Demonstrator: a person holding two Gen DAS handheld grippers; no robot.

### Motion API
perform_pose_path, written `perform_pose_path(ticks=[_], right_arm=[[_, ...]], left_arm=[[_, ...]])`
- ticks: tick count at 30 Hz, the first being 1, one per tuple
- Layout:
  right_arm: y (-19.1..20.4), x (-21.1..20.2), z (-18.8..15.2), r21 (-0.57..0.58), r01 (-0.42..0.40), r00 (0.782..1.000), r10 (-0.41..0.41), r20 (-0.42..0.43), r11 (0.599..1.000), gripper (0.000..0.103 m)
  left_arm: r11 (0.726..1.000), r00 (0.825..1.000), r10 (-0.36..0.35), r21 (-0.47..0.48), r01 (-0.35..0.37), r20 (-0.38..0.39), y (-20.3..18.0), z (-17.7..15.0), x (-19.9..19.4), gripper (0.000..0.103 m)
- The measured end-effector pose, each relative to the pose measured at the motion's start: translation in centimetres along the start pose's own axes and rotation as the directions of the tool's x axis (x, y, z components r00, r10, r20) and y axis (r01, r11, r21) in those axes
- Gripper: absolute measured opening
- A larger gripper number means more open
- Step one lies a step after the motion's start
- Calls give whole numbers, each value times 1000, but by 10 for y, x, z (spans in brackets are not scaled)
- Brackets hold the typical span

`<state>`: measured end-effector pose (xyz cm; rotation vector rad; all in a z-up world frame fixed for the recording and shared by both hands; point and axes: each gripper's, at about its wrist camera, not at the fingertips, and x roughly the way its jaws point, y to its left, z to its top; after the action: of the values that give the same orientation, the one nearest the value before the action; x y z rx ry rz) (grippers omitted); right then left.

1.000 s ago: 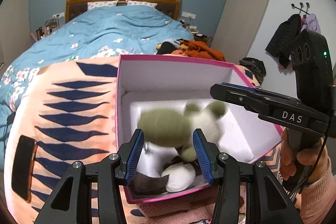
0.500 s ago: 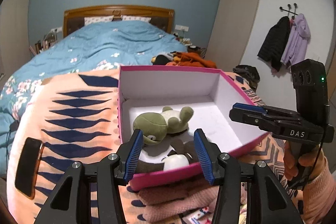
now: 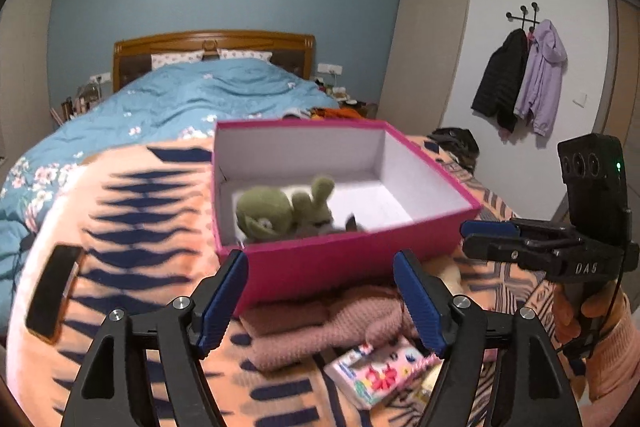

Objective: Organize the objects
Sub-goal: 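Open the left gripper to release the dinosaur into the box, then lower the left gripper onto the pink knitted bunny and grasp it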

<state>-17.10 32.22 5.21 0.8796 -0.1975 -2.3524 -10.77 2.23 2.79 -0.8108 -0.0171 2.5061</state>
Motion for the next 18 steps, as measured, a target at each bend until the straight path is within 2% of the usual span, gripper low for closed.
perform_pose_path(ticks=[7, 18], right_arm=[[-2, 29, -47, 46, 53, 993, -47, -110, 998, 52], [2, 57, -44, 6, 142, 978, -140, -152, 990, 52]], left_arm=[[1000, 995, -16, -21, 14, -96, -2, -28, 26, 77], [999, 987, -32, -46, 25, -158, 3, -42, 46, 76]])
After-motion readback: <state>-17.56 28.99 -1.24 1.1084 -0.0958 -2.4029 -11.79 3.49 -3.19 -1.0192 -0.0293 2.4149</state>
